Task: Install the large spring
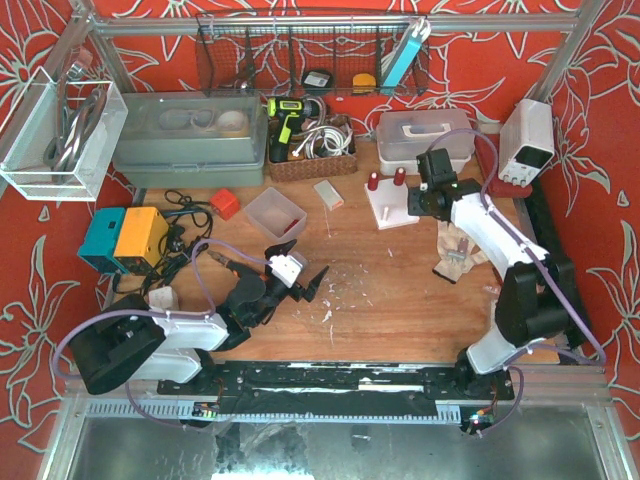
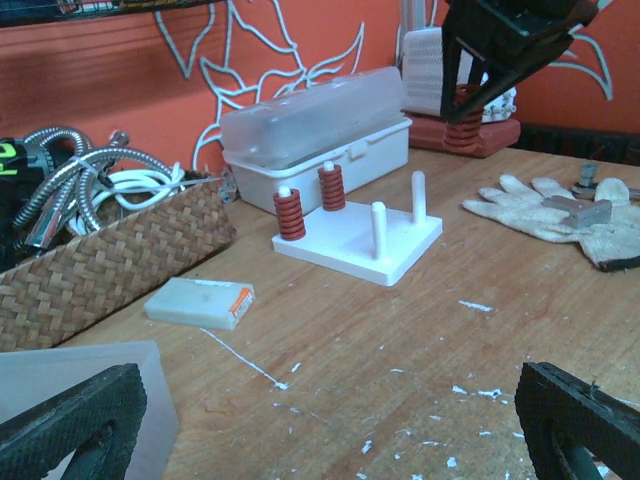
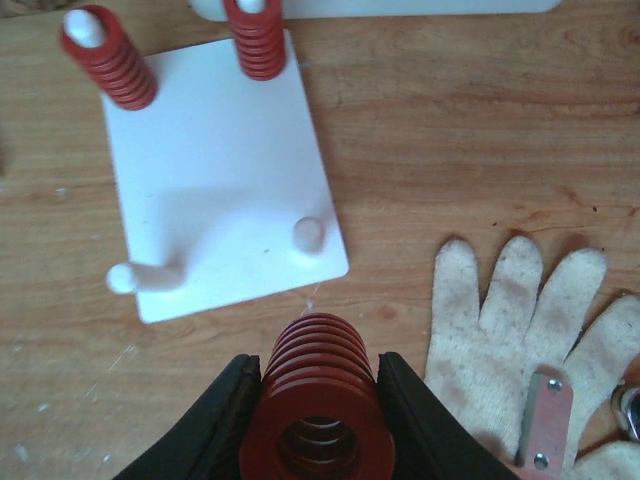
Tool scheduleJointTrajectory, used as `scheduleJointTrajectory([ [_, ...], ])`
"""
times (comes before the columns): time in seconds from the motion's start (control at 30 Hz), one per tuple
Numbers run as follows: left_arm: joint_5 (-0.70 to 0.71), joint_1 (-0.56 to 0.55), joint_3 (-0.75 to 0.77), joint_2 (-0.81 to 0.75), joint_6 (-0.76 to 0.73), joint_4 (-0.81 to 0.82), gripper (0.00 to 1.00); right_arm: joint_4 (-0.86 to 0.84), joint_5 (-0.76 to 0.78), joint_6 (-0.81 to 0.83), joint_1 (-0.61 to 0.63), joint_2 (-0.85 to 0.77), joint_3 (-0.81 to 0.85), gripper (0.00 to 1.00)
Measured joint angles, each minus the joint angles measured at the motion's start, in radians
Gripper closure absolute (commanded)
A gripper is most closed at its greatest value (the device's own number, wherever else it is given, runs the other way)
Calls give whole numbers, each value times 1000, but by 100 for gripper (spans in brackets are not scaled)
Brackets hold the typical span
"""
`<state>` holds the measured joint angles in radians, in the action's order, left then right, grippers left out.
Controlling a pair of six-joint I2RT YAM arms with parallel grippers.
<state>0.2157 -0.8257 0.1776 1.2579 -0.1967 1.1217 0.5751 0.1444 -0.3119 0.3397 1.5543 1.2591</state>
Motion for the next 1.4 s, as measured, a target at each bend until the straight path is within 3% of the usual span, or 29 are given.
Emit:
scheduleJointTrajectory([
  [0.23,0,0,0,-13,0,-11,0,-6,-37,0,-61,109,71,100],
  [1.1,-10,0,0,-23,-1,-17,0,-10,-60,10,-64,311,204,100],
  [1.23,-11,0,0,-23,-1,-18,0,-10,-56,11,-64,349,207,94],
  [1.4,-11,0,0,-23,-1,-21,0,-8,-56,11,-64,366,216,74],
])
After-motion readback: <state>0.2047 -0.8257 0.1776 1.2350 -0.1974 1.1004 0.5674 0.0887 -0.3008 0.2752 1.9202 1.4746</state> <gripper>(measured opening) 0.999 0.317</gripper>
